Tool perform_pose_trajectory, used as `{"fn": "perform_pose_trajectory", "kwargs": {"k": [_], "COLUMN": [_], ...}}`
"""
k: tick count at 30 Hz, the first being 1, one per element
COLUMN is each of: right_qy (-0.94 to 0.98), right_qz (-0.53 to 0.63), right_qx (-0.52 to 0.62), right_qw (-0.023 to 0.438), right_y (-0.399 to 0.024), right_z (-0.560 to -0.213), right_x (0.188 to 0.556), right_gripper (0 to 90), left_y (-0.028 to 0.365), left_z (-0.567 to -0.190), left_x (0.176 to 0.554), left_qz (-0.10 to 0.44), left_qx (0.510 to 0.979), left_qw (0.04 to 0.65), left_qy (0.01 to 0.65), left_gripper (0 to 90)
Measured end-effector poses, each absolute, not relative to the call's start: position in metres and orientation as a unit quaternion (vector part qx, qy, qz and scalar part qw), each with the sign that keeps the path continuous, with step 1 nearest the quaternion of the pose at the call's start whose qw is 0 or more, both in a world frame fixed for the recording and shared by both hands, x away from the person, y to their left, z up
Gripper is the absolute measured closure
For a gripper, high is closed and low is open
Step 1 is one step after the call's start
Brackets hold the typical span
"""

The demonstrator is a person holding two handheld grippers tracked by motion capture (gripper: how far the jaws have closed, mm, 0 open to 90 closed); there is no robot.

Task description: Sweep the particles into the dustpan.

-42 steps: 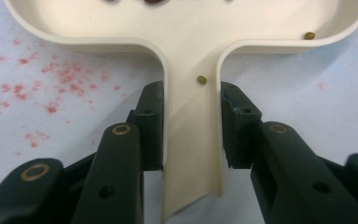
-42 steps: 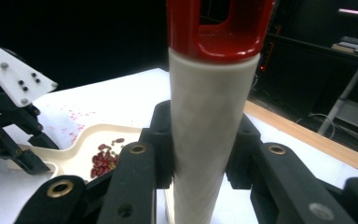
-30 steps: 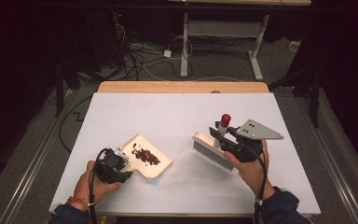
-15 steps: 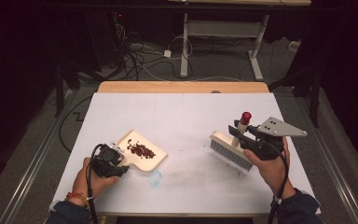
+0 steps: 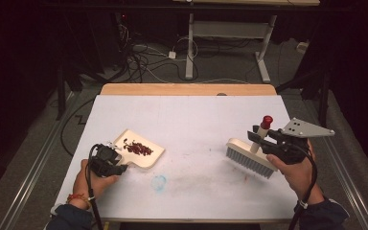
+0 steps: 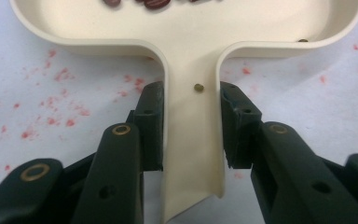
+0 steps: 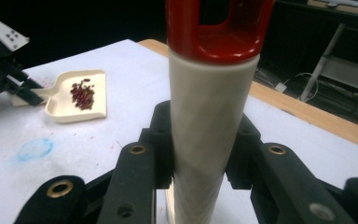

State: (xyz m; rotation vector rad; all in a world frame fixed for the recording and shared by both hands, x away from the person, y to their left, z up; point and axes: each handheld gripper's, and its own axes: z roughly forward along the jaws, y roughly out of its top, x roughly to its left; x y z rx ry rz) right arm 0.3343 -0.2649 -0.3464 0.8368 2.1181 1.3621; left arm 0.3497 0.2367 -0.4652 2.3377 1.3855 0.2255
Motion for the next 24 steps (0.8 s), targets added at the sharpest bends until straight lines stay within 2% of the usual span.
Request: {"fn": "perform_pose_trajectory", "kwargs": {"k": [10, 16, 24], "right_qy": [0.797, 0.819, 0.826], "right_qz": [0.497, 0.481, 0.474], "right_qx": [0.282, 0.267, 0.263], "right_qw": [0.197, 0.164, 0.156], "right_y": [-0.281, -0.281, -0.279], "right_z": [-0.340, -0.349, -0.355], "right_x": [0.328, 0.339, 0.357], "right_gripper": [69.2, 69.2, 69.2], "left_y": [0.241, 0.239, 0.231], "left_z": [-0.467, -0.470, -0.470], "left_x": [0.357, 0.357, 0.347], "left_qz": [0.094, 0.098, 0.077], "left_qx": [0.823, 0.811, 0.796], "left_qw": [0.209, 0.213, 0.240], "left_qy": [0.520, 0.536, 0.551], "left_gripper": [63.4, 62.6, 48.5]}}
